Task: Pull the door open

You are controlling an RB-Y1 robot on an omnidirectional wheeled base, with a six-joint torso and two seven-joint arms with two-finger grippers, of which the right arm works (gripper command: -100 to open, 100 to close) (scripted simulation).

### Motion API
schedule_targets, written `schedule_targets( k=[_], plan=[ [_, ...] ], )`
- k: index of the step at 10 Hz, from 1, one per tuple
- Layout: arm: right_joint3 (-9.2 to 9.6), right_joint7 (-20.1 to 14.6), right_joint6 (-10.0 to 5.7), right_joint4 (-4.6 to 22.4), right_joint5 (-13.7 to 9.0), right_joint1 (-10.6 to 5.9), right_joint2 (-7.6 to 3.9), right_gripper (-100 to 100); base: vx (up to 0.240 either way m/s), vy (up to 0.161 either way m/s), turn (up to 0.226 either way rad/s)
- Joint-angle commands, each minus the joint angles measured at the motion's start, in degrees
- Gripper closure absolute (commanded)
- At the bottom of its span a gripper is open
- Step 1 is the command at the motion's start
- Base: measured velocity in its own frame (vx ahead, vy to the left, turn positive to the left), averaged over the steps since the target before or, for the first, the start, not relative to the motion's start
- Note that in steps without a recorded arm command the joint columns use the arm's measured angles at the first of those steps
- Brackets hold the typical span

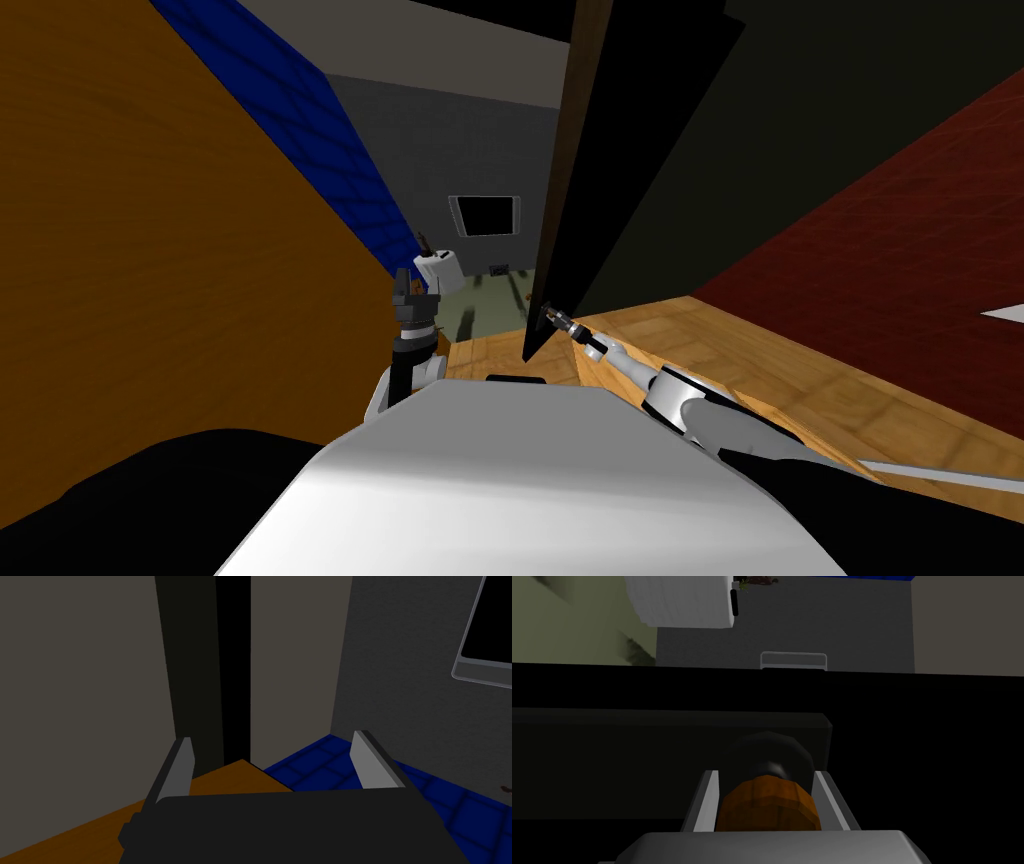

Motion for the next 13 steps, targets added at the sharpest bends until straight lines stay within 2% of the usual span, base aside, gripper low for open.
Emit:
schedule_targets(
  k=[1, 4, 7, 8, 13],
  plan=[
    [0.60, -0.30, -1.11, 0.64, 0.07, 0.01, -0.45, 100, -0.133, -0.211, 0.121],
    [1.80, -1.05, -3.57, 2.18, 0.15, -0.63, -1.02, 100, -0.137, -0.199, 0.137],
    [2.58, -1.53, -5.18, 3.18, 0.20, -1.05, -1.39, 100, -0.114, -0.188, 0.112],
    [2.56, -1.36, -4.71, 2.96, 0.28, -0.82, -1.21, 100, -0.042, -0.071, 0.016],
    [4.02, -1.86, -6.23, 4.22, 0.64, -2.00, -0.74, 100, -0.116, -0.189, 0.115]
  ],
)
